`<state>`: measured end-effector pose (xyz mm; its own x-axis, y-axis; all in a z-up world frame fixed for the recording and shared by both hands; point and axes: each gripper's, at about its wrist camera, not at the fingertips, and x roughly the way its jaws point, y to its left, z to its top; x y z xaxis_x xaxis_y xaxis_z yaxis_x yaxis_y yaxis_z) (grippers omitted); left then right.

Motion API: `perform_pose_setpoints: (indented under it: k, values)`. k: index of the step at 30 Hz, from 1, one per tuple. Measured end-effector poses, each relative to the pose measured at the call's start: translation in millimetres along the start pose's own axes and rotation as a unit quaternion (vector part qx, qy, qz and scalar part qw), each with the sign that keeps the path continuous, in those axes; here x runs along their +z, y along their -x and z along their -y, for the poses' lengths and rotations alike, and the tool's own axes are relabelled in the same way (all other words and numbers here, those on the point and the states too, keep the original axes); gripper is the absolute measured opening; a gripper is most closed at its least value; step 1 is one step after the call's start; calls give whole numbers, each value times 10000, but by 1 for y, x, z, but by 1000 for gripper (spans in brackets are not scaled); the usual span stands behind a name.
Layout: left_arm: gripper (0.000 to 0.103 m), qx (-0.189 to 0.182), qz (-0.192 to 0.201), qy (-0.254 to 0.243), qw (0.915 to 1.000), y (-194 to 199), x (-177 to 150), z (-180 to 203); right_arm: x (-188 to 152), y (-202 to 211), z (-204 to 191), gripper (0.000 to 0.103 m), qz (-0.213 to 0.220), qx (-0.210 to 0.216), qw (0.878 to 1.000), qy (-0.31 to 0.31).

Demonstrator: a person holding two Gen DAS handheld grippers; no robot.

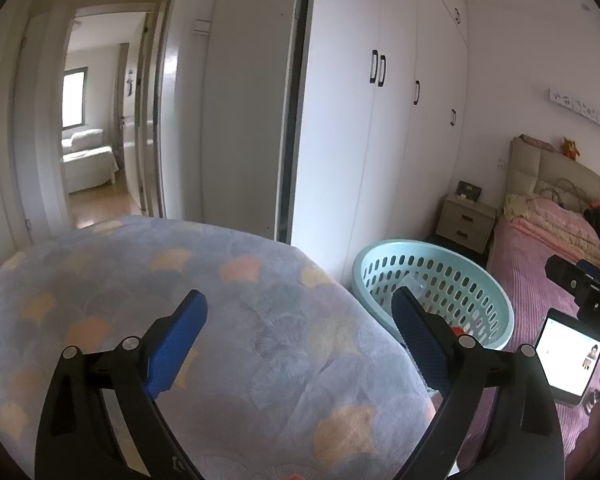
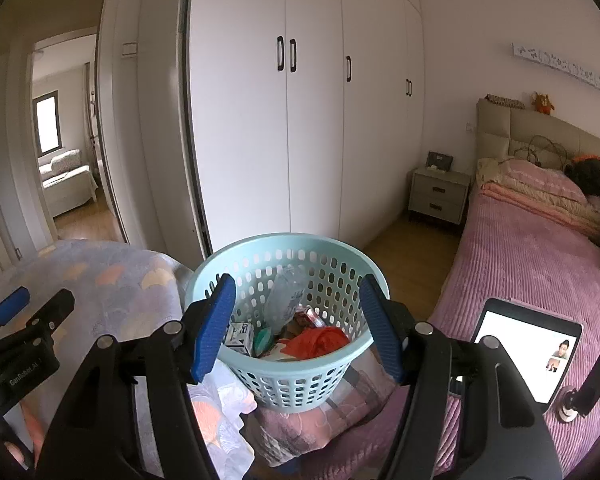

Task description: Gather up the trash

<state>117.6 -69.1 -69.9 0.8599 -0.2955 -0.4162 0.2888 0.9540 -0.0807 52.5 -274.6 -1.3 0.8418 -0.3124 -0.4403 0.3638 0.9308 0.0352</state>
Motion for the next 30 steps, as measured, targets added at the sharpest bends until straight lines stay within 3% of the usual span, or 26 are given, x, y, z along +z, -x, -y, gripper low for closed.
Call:
perform_pose_setpoints:
  k: [25,30]
  values:
    - [91,-42,-16,-128,9999,0,-1,6,-2,0,4,64,-27,15,10000,-71]
    - [91,93,62,-228,9997,1,-2,10,-3,0,5,64,-28,10,10000,-78]
